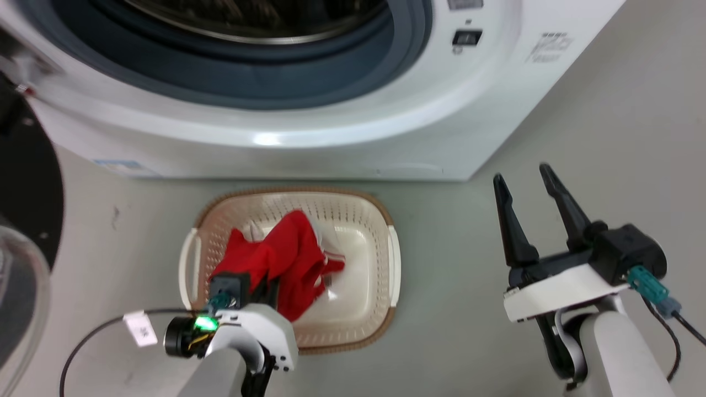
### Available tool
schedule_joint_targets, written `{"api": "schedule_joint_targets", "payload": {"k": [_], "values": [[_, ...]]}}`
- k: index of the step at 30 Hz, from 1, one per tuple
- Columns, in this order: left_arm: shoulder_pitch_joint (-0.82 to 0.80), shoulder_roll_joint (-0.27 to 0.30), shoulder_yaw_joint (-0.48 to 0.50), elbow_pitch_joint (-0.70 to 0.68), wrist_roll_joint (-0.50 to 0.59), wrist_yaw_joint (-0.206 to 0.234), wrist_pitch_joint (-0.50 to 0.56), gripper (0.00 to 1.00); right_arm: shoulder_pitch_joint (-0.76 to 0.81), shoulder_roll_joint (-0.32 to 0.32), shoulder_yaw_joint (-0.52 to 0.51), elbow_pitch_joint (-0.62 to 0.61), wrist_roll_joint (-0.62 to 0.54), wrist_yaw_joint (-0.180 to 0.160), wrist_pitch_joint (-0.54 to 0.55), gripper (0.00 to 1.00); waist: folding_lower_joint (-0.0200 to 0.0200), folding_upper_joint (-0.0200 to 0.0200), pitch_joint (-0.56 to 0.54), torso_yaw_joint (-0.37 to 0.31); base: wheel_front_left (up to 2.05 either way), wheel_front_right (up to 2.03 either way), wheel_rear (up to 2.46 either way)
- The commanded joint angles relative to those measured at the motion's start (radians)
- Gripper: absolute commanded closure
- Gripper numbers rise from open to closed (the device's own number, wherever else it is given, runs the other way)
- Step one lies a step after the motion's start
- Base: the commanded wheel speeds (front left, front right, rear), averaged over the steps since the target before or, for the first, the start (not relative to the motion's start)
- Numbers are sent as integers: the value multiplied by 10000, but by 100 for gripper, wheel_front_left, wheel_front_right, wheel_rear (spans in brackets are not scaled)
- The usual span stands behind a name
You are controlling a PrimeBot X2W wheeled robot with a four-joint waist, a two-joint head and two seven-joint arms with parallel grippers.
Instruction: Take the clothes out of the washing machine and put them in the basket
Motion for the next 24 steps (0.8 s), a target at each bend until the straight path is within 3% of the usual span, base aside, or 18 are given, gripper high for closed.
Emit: {"api": "schedule_joint_targets", "payload": {"k": [1, 7, 17, 18, 19, 21, 22, 24], "values": [[-705, -38, -80, 799, 86, -154, -58, 100, -375, 1, 126, -119, -9, -3, -61, 0, -1, -1, 1143, -314, 0, 0, 0], [-2317, 140, 167, 2656, 77, -210, -72, 100, -904, 4, 175, -96, 101, -3, -160, 0, -1, -1, 2471, -732, 0, 0, 0], [-3341, 405, 914, 3903, -339, 150, -63, 100, -1325, 4, 406, 118, 492, -5, -347, 0, -1, -1, 3562, -1291, 0, 0, 0], [-3427, 425, 982, 4058, -418, 152, -65, 85, -1373, 4, 419, 126, 501, -5, -348, 0, -1, -1, 3619, -1303, 0, 0, 0], [-3497, 441, 1008, 4193, -451, 125, -65, 78, -1404, 4, 438, 147, 515, -5, -353, 0, -1, -1, 3656, -1312, 0, 0, 0], [-3649, 511, 1050, 4392, -518, 79, -65, 20, -1453, 3, 465, 171, 523, -5, -361, 0, -1, -1, 3690, -1321, 0, 0, 0], [-3703, 545, 1042, 4458, -505, 89, -66, 0, -1482, 3, 480, 166, 535, -5, -354, 0, -1, -1, 3683, -1322, 0, 0, 0], [-3700, 584, 1031, 4573, -502, 68, -64, 0, -1533, 3, 501, 210, 578, -5, -357, 0, -1, -1, 3550, -1310, 0, 0, 0]]}}
